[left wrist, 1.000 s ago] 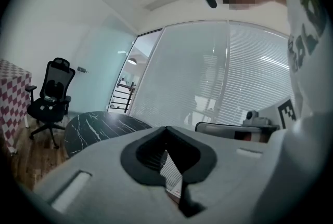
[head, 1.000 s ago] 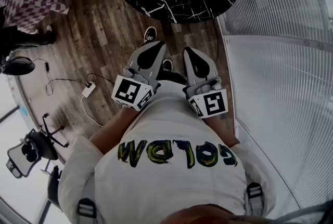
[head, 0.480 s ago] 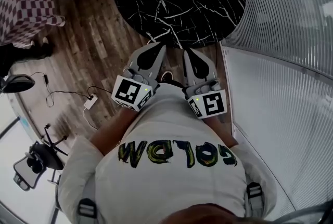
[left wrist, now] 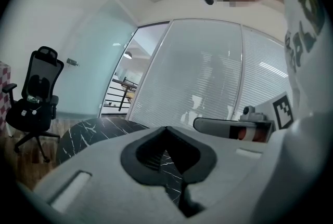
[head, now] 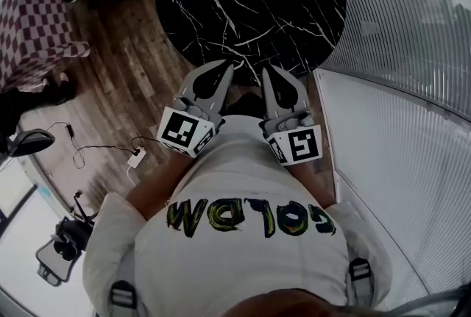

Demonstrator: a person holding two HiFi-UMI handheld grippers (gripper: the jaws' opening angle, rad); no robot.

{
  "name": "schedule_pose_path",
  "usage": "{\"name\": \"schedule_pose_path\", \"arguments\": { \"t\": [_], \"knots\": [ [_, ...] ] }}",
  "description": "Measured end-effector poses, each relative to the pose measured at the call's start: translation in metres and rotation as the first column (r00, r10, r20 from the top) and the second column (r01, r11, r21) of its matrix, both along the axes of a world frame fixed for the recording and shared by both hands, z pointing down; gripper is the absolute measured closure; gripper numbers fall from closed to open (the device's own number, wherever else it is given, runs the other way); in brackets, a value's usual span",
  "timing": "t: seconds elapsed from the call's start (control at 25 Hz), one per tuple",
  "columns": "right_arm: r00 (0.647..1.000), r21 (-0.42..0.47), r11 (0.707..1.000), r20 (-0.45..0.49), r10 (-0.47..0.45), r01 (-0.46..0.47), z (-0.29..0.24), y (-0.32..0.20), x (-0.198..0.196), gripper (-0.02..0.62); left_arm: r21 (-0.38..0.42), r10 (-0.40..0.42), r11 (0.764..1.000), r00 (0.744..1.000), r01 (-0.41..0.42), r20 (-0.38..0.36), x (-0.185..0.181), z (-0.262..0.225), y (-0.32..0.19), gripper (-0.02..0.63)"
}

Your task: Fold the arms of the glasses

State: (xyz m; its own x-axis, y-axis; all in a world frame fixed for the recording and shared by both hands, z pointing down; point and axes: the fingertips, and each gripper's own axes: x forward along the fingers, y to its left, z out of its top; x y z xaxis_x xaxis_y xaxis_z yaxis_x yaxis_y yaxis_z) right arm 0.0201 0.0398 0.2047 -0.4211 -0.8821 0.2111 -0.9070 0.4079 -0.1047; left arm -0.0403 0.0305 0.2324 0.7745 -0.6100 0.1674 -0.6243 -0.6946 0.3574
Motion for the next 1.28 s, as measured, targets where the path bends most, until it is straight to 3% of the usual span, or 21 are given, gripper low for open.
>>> {"name": "schedule_pose_path", "arguments": {
  "t": [0.48,0.64,1.0,1.28],
  "knots": [
    [0.998,-0.053,0.997,0.021,-0.052,0.053,0.011,-0.029,0.007,0.592,-0.044,-0.013,0.999,0.999,0.015,0.036,0.012,0.01,-0.027,0.606],
    [0.997,-0.075,0.994,-0.001,-0.075,0.074,0.025,-0.039,0.012,0.592,-0.079,-0.023,0.996,0.997,0.03,0.08,0.01,0.028,-0.032,0.604],
    [0.988,-0.24,0.961,-0.04,-0.15,0.136,0.116,-0.065,0.031,0.592,-0.194,0.048,0.981,0.975,-0.005,0.218,0.013,0.117,-0.043,0.566],
    [0.98,-0.354,0.923,-0.071,-0.187,0.15,0.177,-0.077,0.048,0.568,-0.3,0.105,0.954,0.946,-0.009,0.308,0.008,0.185,-0.041,0.546]
  ]
}}
